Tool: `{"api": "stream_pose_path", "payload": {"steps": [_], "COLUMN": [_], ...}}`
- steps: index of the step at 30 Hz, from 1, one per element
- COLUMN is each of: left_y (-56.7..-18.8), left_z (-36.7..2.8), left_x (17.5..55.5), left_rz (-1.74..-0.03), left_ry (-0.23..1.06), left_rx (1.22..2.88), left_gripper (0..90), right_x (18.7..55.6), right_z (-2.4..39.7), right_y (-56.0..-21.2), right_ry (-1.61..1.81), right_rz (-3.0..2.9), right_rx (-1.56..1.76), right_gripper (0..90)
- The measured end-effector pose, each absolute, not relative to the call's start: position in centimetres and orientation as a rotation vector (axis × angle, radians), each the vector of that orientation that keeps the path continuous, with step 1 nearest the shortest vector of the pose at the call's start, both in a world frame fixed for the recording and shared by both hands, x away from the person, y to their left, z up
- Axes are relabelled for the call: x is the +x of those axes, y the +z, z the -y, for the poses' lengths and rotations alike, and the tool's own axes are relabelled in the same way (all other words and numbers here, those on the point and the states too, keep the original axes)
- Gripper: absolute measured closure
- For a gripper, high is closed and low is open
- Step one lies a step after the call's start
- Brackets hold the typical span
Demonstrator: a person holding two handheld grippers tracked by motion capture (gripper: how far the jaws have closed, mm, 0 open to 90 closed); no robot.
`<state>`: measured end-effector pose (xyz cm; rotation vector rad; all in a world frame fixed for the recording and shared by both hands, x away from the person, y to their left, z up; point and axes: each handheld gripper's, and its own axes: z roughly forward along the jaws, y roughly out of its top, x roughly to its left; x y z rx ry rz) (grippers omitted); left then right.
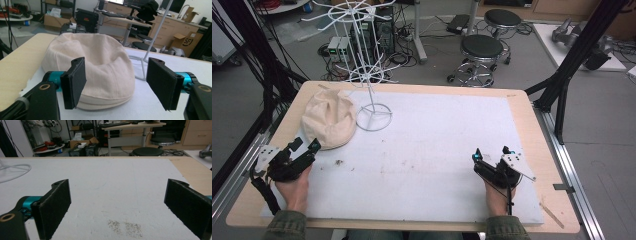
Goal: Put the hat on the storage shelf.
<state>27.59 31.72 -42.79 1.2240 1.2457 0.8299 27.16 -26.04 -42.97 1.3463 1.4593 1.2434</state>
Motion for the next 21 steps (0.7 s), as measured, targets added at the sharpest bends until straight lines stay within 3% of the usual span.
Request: {"api": "stream_pose_path", "payload": {"steps": [11,21], "left_y": [-40.7,-38.7], "left_z": [-31.9,-32.4], "left_x": [28.8,30.9], "left_rz": [-1.181,-1.206], "left_ry": [0.762,0.749], "left_rx": [1.209,1.291], "left_gripper": [35.8,33.0], "right_x": [27.1,27.1], "right_z": [26.0,26.1], "right_y": [-42.9,-43.0], "right_ry": [1.246,1.243], "right_rz": [-1.453,-1.452], "right_rx": [1.357,1.366], "right_gripper": [5.9,6.0]}}
